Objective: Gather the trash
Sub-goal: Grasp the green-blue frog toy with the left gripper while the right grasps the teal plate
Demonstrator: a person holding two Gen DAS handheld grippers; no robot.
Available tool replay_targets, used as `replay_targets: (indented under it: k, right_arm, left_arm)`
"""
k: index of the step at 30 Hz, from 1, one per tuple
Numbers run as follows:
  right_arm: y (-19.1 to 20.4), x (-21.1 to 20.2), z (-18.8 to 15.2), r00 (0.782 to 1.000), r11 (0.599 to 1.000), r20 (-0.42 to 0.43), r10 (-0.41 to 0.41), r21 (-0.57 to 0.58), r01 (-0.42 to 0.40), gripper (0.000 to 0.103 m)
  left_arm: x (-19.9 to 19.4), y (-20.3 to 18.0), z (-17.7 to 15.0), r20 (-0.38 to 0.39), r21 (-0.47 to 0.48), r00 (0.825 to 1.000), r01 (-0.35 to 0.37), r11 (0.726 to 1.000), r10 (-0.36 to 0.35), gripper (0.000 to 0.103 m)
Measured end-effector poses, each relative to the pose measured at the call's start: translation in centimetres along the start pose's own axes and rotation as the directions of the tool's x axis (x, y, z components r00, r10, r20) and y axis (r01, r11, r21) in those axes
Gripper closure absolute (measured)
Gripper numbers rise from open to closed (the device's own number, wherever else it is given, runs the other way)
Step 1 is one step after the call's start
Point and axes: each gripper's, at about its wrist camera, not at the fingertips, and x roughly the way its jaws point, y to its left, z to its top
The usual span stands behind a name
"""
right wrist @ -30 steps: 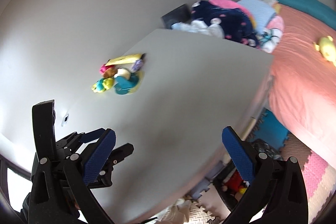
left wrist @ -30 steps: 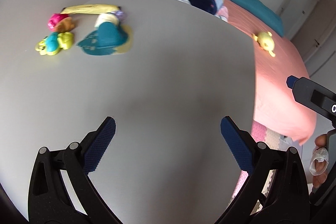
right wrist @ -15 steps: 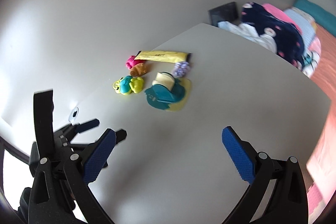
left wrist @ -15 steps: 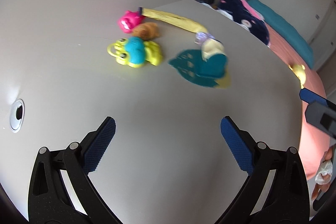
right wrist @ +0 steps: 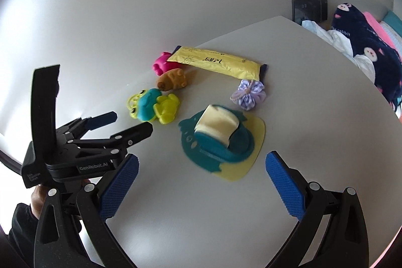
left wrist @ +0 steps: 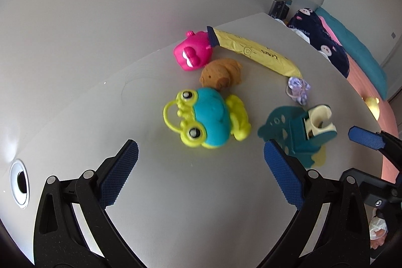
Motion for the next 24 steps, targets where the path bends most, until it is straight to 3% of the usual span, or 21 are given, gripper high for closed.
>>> replay_targets:
  k: [5, 9, 11, 13, 14, 15, 16, 24]
  right_arm:
    - [0.0, 2.2, 1.8, 1.000, 0.998, -0.020, -0.014, -0.063, 0.013, 0.006]
    - [0.3, 3.7, 2.5, 0.998, 0.991, -0.049, -0.035, -0.134, 0.028, 0.011]
    - [0.3, 4.3, 2.4, 0.996, 0.986, -0.071, -0.051, -0.160, 0.039, 0.018]
    - [0.2, 4.9, 2.2, 0.994, 0.986, -0.095, -0.056, -0.163, 0.039, 0.034]
    - [0.2, 4.9, 2.1, 0.995, 0.985, -0.084, -0.062, -0.166, 0.048, 0.036]
    - [0.1, 4.8, 2.1, 0.995, 0.985, -0.076, -0.069, -0.164, 0.056, 0.048]
    - [0.0, 4.8, 2.2, 0.995, 0.987, -0.073, -0.064, -0.152, 0.052, 0.050]
    - [-0.5, 2.5, 1.1, 0.999, 0.997, -0.024, -0.026, -0.073, 0.024, 0.051]
  left_arm:
    - [1.5, 0.4, 1.3, 0.005, 0.008, 1.000, 0.010, 1.000, -0.010, 0.007]
    - [2.4, 0.2, 1.9, 0.011, 0.018, 1.000, 0.002, 1.000, -0.002, 0.019]
    - [2.4, 0.2, 1.9, 0.027, 0.019, 1.000, 0.013, 1.000, -0.014, 0.029]
    - [2.2, 0.1, 1.8, 0.041, 0.016, 0.999, 0.015, 1.000, -0.015, 0.032]
    - [2.3, 0.0, 1.9, 0.046, 0.014, 0.999, 0.017, 1.000, -0.017, 0.034]
    - [2.0, 0.1, 1.8, 0.065, 0.008, 0.997, 0.031, 0.999, -0.031, 0.042]
    - [1.8, 0.2, 1.7, 0.076, 0.002, 0.996, 0.038, 0.999, -0.038, 0.042]
    - [-0.2, 0.8, 0.9, 0.115, -0.024, 0.991, 0.070, 0.997, -0.067, 0.043]
